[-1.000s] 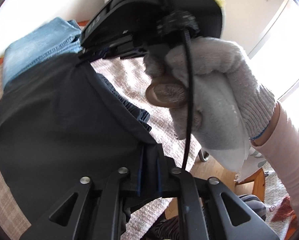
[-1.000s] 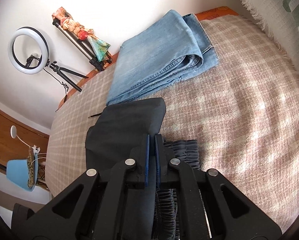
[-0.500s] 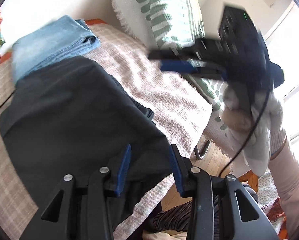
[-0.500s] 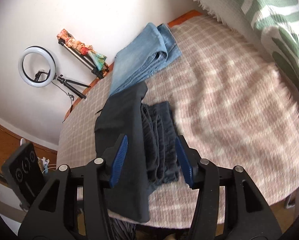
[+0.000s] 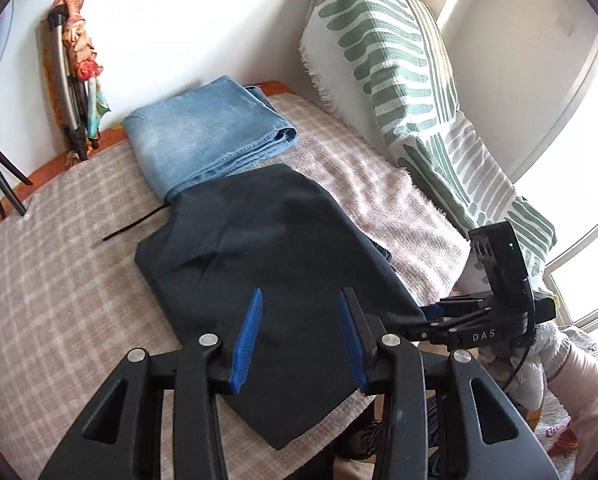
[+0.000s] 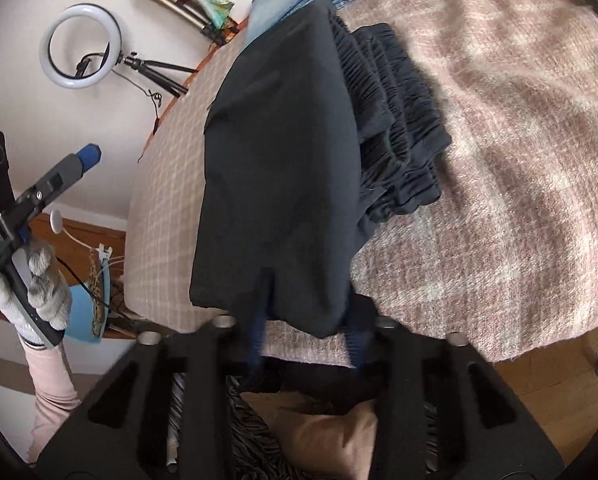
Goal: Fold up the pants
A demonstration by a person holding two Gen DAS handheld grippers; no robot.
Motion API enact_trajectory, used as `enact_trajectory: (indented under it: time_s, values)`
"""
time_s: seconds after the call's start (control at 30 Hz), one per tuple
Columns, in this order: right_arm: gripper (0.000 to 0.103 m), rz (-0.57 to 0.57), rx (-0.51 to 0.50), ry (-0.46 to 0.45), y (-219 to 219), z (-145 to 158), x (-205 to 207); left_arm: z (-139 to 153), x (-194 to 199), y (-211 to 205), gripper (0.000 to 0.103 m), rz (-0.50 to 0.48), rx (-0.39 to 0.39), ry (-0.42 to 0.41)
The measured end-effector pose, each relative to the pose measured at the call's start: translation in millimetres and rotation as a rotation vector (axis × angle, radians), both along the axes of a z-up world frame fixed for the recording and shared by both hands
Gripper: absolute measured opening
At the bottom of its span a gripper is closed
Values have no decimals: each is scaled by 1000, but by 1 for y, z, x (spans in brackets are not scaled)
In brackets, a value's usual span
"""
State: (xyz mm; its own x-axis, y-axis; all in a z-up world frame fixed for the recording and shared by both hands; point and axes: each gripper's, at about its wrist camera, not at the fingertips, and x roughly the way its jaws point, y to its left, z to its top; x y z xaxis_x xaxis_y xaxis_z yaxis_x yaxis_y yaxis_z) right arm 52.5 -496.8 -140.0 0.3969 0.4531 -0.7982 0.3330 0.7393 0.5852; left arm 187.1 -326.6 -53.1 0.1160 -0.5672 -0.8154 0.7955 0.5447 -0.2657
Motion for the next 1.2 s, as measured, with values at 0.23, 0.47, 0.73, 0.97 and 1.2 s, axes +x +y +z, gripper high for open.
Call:
enact_trajectory:
  time_s: [0.23, 0.47, 0.73, 0.97, 1.2]
  values:
    - [10, 2, -121, 55, -11, -5, -3, -9, 9, 10, 37, 49, 31, -11]
    - [32, -19, -183, 10, -25, 17, -15, -32, 31, 18, 37, 96, 73, 2]
    - [45, 161, -327, -240, -7, 97, 75, -86, 17, 36, 37, 122, 11, 100]
    - [45, 372, -230, -238, 37, 68, 192, -134, -18, 26, 37, 104, -34, 170]
    - [45, 505, -227, -151, 84, 17, 267, -150, -30, 20, 37, 73, 10, 133]
